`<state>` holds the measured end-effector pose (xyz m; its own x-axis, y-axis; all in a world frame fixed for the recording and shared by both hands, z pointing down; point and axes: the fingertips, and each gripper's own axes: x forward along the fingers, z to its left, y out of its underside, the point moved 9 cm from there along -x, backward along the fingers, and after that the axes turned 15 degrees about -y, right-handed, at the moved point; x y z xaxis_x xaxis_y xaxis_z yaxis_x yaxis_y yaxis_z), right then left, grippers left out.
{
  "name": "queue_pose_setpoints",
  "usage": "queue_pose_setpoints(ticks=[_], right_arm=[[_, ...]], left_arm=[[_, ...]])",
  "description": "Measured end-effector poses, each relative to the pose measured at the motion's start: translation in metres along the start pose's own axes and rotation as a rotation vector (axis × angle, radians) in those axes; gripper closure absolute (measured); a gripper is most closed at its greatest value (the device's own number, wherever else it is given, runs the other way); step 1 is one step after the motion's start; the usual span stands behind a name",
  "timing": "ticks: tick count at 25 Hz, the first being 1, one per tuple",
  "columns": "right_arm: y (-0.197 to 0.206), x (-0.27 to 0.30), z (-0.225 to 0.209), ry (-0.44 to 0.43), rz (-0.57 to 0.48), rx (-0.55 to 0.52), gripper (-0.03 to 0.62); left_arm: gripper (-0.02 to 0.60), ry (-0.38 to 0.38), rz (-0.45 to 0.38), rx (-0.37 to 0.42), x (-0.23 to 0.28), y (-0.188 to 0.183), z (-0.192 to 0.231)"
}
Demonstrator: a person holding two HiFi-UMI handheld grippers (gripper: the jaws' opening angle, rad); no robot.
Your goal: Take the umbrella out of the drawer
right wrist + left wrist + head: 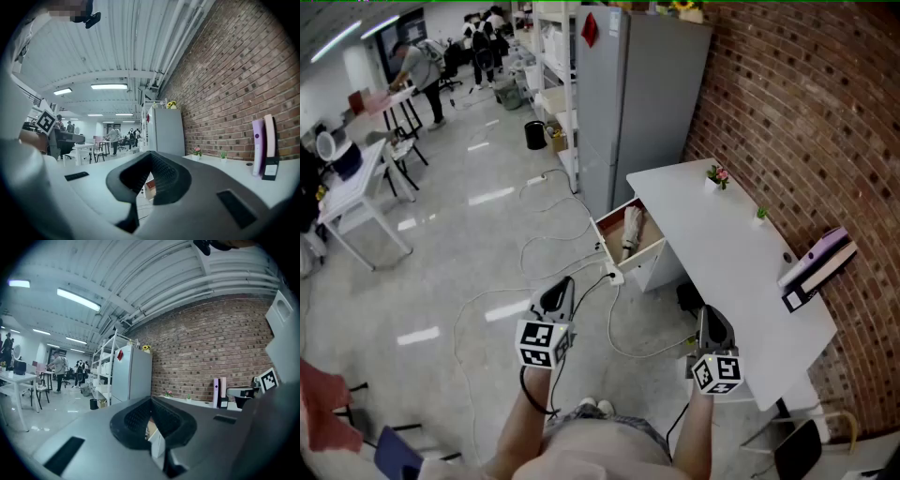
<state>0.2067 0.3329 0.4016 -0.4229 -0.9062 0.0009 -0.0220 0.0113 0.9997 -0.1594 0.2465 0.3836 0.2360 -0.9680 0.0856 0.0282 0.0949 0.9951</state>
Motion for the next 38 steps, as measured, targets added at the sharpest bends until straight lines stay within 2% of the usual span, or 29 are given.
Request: queue_pose_setpoints(ticks=[16, 26, 33, 38], right_arm=[[0.005, 0.013, 0.013, 0.004, 0.005, 0.004, 0.576], [0.003, 0.017, 0.016, -0.012, -0.047, 0.027, 0.576], [0.003, 0.017, 0.011, -0.003, -0.049, 0.04, 0.576], [0.003, 0.017, 0.009, -0.013, -0.052, 0.041, 0.575]], left_arm=[[0.555, 0.009, 0.021, -0.008, 0.009, 0.008, 0.012], [0.555, 0.012, 0.04, -0.035, 0.015, 0.014, 0.013], [0.554, -0.002, 0.009, -0.058, 0.015, 0.015, 0.012], [0.543, 0.028, 0.001, -0.057, 0.014, 0.013, 0.007]])
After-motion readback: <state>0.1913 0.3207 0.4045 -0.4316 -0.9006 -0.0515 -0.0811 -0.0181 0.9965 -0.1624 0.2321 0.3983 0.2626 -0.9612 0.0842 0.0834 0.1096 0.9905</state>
